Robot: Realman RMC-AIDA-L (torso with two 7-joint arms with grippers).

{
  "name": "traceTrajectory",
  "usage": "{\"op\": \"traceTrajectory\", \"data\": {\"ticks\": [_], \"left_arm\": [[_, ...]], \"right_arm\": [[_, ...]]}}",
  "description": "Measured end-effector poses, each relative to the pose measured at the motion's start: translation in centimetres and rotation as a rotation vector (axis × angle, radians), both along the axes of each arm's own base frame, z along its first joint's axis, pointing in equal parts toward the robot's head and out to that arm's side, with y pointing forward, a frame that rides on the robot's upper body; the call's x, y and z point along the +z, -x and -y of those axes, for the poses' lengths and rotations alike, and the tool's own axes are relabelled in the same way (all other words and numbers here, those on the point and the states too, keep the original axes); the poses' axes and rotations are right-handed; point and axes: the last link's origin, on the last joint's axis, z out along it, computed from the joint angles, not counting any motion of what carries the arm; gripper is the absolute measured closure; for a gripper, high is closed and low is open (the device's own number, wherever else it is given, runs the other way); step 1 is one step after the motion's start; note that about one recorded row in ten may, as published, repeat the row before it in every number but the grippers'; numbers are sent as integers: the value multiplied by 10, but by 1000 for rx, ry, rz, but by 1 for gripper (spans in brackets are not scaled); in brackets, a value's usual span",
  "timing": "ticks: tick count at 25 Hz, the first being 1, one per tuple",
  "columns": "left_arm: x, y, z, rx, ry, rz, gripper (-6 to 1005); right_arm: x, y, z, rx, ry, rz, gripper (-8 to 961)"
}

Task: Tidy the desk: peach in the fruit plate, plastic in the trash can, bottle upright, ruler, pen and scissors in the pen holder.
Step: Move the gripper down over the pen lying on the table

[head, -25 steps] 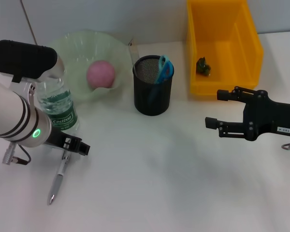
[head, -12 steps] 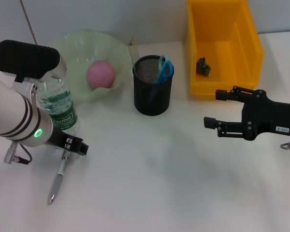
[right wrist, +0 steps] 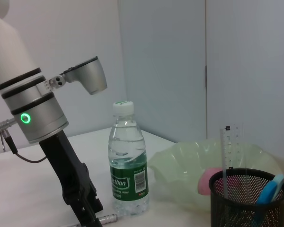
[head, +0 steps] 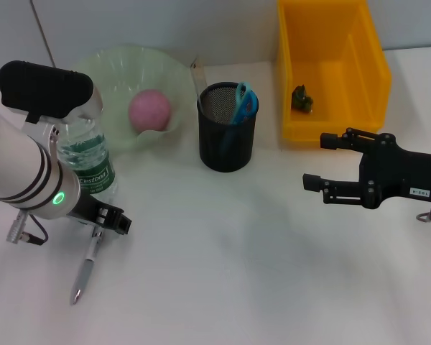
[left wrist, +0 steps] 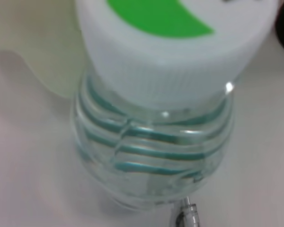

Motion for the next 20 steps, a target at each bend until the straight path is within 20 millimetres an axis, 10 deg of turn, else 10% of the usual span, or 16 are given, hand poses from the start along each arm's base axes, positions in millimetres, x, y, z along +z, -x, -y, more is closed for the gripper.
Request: {"op": "traceTrajectory", "data": {"ticks": [20], "left_arm": [[-2, -1, -3, -1, 29, -19, 348]], "right_arm": [[-1, 0, 0, -1, 5, 3, 122]]}}
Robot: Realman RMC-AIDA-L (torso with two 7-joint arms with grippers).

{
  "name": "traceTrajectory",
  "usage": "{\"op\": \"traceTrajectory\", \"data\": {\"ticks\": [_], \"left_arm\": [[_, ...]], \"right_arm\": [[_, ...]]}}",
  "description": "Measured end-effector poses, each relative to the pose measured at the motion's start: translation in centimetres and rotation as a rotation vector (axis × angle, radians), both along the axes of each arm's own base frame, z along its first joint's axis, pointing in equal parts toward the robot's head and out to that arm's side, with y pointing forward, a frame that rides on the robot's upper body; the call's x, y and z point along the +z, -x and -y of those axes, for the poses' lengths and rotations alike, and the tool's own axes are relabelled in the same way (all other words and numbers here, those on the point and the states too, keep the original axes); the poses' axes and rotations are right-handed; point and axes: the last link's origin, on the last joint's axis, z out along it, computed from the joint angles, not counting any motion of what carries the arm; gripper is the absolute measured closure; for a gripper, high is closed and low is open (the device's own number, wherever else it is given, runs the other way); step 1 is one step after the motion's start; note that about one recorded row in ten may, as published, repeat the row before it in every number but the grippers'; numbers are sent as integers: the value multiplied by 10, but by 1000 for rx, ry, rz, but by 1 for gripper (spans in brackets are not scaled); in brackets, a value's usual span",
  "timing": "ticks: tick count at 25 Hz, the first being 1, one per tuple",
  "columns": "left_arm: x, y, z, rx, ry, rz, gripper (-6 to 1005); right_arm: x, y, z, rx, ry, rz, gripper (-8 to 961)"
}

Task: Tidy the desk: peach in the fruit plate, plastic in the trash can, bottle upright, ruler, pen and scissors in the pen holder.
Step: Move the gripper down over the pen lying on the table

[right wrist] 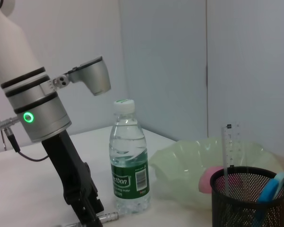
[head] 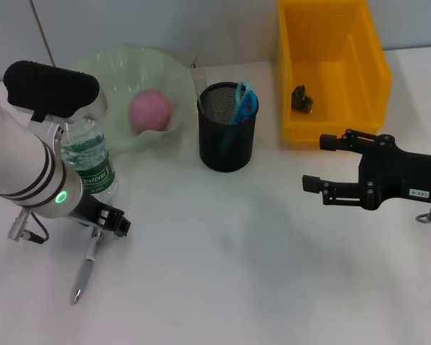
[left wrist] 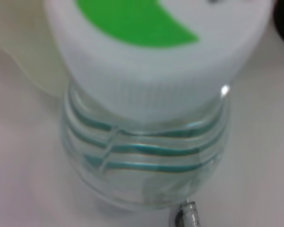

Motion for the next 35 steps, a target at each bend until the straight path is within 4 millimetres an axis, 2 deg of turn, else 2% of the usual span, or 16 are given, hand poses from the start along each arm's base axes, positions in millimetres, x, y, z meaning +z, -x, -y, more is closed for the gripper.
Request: {"op": "traceTrajectory", "data": {"ticks": [6, 8, 35], "left_arm": [[1, -1, -1, -3, 4, -2, 374], [1, -1, -1, -1, 5, -3, 497], [-4, -1, -3, -1, 50, -8, 498]], "right_arm": [[0, 0, 0, 0, 1, 2, 121], [0, 0, 0, 0, 2, 2, 121], [-2, 0, -2, -3, 7, 15, 122]]}}
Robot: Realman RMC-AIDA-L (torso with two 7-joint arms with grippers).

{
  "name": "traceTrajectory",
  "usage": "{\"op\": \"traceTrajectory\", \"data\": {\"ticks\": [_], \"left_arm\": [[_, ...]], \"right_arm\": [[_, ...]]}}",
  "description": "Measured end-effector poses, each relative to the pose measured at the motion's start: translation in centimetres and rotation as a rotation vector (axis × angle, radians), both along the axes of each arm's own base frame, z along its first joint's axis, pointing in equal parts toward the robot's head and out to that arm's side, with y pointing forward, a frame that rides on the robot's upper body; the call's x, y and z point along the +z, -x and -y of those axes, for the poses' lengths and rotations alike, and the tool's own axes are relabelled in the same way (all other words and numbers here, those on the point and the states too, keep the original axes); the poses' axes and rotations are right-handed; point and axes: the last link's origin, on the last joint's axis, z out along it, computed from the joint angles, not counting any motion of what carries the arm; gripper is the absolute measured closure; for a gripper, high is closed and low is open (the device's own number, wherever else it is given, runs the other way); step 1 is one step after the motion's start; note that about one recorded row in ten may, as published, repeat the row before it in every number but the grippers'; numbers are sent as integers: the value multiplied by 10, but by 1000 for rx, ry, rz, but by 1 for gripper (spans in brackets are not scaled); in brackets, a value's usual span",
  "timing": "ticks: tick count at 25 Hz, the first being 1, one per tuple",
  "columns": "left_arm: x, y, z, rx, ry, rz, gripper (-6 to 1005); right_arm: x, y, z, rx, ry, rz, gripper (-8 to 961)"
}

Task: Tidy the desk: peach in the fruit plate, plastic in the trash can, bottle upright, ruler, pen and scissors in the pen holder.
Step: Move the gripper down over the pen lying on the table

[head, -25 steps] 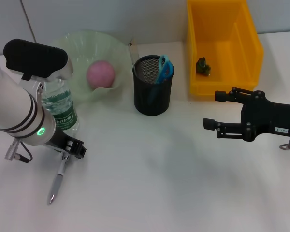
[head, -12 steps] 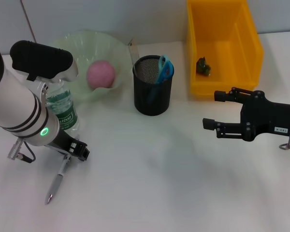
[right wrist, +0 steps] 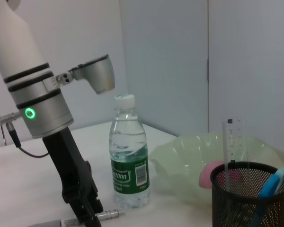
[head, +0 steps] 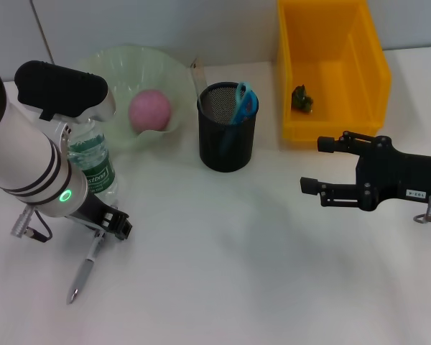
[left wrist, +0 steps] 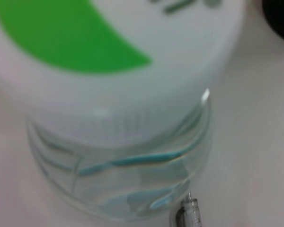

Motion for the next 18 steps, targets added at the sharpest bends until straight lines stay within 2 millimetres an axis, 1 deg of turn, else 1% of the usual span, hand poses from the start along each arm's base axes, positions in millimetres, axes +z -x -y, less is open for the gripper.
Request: {"op": "traceTrajectory", "data": {"ticks": [7, 18], "left_arm": [[0, 0, -1, -1, -1, -2, 499], [-1, 2, -2, 1, 9, -15, 575]], "right_arm": [[-1, 0, 0, -1, 0, 0, 121], [-1, 0, 0, -3, 0, 0, 122]]}}
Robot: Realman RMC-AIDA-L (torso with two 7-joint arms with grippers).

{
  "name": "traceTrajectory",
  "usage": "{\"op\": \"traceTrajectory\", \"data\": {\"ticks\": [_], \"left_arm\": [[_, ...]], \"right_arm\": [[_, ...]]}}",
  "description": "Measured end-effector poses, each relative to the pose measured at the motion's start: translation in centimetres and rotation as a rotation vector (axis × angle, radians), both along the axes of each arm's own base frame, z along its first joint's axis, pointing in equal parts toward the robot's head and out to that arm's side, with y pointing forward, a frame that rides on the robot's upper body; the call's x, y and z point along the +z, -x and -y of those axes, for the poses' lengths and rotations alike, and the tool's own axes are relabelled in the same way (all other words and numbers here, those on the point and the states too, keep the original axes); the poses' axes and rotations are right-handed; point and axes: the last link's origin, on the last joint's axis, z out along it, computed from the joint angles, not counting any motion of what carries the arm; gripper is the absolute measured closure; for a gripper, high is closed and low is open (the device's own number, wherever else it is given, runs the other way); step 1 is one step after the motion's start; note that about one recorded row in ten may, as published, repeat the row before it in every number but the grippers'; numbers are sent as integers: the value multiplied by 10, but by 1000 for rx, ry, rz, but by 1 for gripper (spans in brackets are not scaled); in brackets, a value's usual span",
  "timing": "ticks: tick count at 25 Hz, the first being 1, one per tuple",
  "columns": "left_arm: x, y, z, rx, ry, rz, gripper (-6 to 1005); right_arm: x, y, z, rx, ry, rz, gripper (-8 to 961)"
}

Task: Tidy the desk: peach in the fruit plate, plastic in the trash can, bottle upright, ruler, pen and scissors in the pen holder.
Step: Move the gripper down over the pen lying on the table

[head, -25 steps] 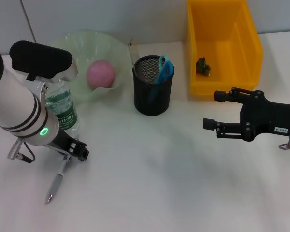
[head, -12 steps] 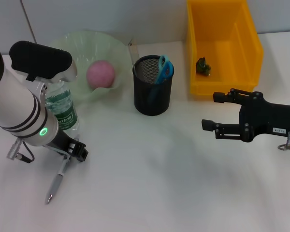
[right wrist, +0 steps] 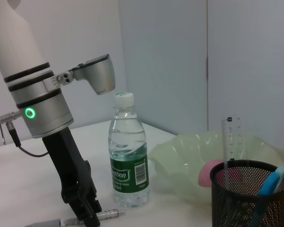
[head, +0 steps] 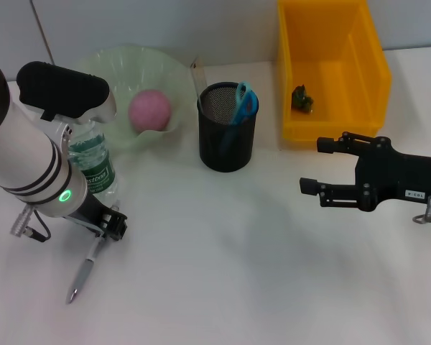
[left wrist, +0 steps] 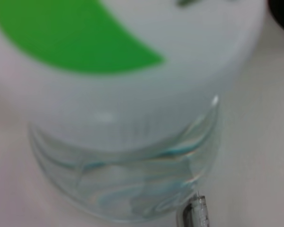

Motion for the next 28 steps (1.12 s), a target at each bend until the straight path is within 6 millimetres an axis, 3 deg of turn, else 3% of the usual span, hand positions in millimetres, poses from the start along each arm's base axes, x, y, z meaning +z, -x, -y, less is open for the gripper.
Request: {"op": "traceTrajectory", "data": {"ticks": [7, 18, 26, 28], "left_arm": [[-1, 1, 0, 1, 5, -3, 627], [-2, 1, 0, -10, 20, -14, 622], [-1, -1, 1, -19, 30, -13, 812], [-1, -3, 2, -25, 34, -14, 812]], "right_arm": [[0, 0, 0, -1, 1, 1, 122], [0, 0, 0, -1, 2, 0, 121], [0, 0, 0, -2, 2, -1, 122], [0, 0, 0, -3, 2, -2, 122]]}}
